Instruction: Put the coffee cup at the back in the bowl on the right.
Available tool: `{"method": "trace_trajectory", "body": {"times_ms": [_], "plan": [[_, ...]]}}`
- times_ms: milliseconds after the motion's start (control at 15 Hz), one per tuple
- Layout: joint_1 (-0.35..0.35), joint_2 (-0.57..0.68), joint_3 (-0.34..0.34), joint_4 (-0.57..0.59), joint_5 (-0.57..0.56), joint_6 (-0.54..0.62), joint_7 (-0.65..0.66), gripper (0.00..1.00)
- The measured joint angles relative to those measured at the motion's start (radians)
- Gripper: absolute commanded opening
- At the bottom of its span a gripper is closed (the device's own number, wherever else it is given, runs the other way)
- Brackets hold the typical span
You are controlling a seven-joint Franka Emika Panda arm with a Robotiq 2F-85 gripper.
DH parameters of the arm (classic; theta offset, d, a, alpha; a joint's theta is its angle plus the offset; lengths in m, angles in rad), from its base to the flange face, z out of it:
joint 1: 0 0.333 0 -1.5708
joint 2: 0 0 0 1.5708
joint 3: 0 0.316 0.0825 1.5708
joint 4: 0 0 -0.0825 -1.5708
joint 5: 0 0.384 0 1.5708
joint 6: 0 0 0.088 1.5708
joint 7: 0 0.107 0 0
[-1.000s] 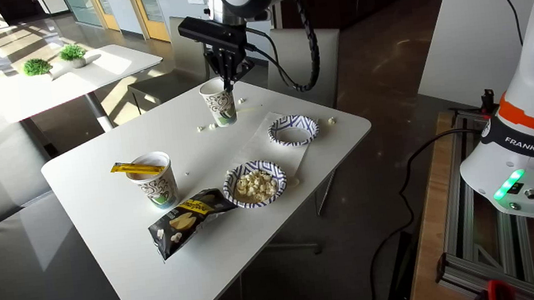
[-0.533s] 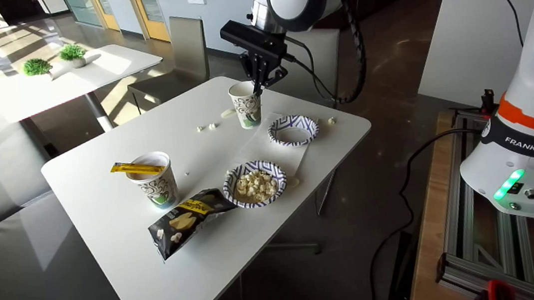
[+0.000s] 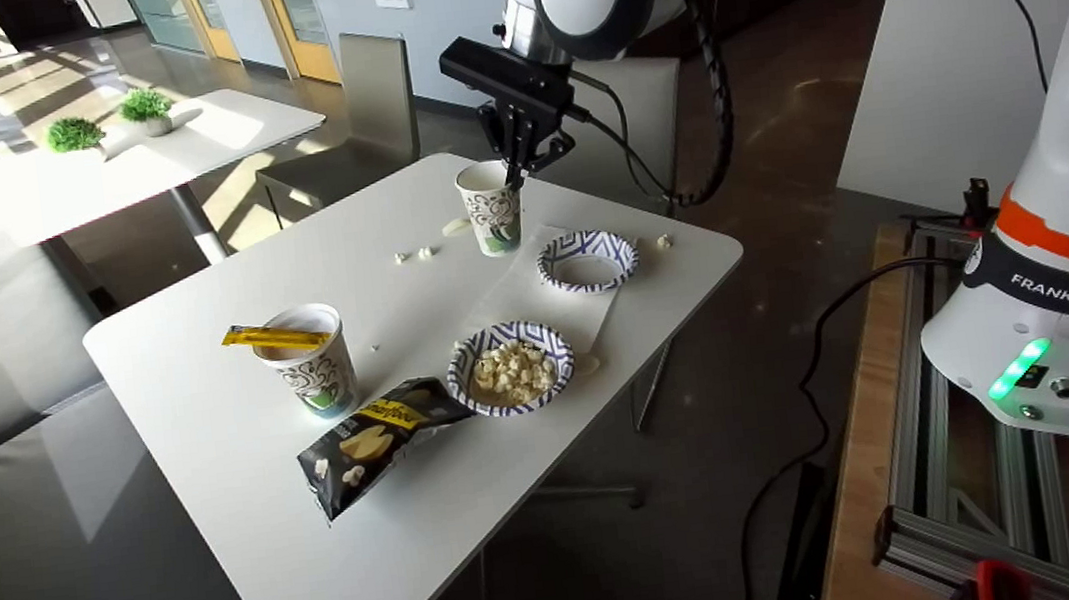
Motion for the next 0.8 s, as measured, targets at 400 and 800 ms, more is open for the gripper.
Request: {"method": "trace_trajectory", "body": {"times_ms": [400,800], "plan": [[-0.015,-0.012,0.006,-0.032,-0.002,-0.022,-0.003,0.01],[-0.067,-0.106,0.028,-0.153,0.075,-0.019,-0.078,0.01]]}}
